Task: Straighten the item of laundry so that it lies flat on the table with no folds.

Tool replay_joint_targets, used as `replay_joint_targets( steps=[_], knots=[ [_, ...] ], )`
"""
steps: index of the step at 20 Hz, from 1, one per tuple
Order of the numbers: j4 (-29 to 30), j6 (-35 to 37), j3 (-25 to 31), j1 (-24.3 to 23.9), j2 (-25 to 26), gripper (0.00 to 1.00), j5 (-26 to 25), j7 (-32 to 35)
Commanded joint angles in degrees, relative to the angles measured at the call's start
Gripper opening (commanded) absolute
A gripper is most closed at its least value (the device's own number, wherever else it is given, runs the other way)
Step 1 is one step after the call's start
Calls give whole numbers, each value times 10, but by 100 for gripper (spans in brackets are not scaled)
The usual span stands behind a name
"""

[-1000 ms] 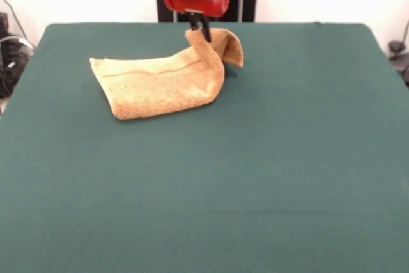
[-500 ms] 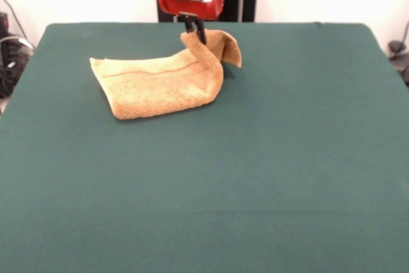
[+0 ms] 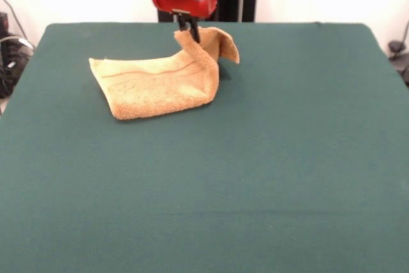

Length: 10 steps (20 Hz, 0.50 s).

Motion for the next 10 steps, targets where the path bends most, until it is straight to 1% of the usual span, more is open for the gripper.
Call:
replay_joint_targets(
  steps=[1, 10],
  knots=[
    [4, -15, 49, -3, -5, 0, -19, -6],
    [8, -18, 53, -7, -7, 0, -18, -6]
  ],
)
